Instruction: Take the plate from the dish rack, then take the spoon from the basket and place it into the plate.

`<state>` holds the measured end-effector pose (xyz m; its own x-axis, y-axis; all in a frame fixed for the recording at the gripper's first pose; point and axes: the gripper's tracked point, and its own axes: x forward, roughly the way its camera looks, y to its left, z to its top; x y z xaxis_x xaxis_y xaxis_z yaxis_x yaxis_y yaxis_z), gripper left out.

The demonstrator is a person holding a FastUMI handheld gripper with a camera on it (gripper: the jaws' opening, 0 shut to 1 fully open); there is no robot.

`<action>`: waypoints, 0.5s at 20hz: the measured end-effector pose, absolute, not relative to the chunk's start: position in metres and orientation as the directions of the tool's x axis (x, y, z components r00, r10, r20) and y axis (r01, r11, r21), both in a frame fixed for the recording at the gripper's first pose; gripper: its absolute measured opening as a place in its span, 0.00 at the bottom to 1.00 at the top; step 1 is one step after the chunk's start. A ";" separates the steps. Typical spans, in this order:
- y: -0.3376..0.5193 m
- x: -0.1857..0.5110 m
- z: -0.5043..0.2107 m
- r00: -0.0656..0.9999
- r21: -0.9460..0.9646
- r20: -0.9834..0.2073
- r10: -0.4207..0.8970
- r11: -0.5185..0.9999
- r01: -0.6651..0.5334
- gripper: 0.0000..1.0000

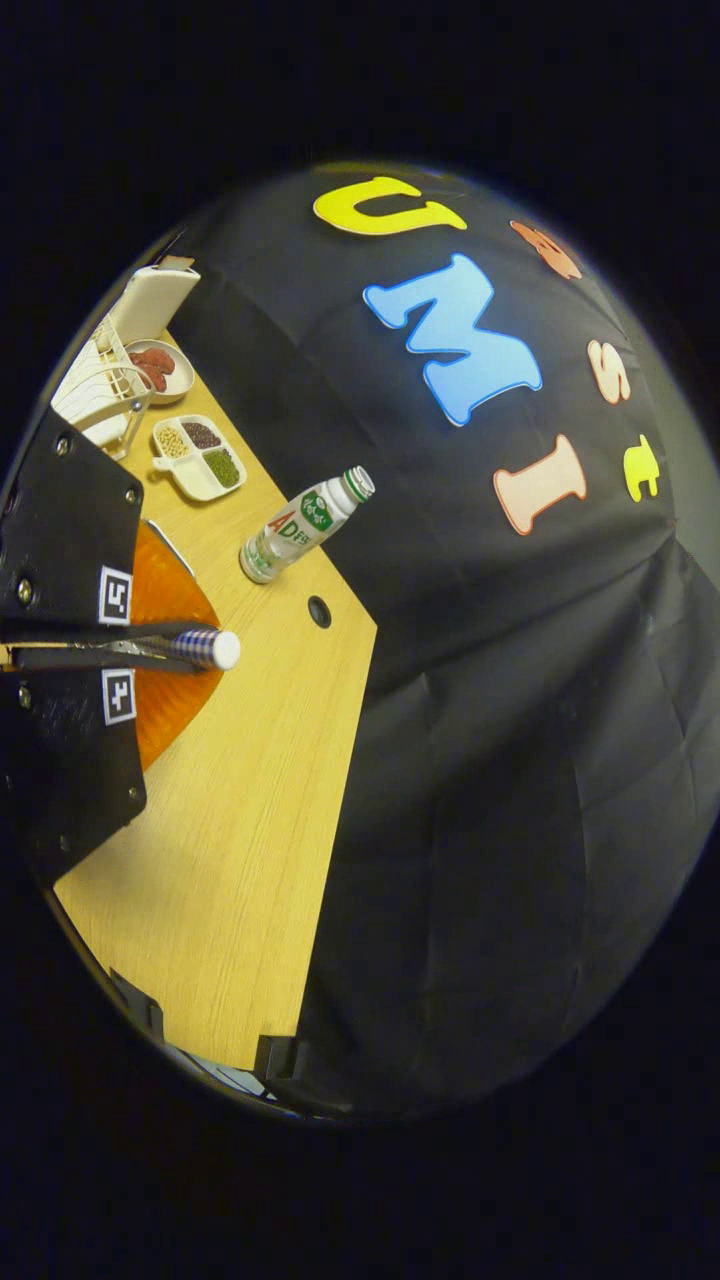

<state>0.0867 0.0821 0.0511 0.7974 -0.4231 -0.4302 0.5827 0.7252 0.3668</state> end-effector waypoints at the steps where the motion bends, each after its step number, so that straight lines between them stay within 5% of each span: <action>1: 0.083 0.093 0.047 0.801 0.360 -0.425 -0.421 0.734 0.576 0.02; 10: 0.105 0.101 0.094 0.837 0.256 -0.363 -0.410 0.819 0.513 0.02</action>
<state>0.1010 0.1054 0.0944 0.8367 -0.4096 -0.3635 0.5125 0.8195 0.2564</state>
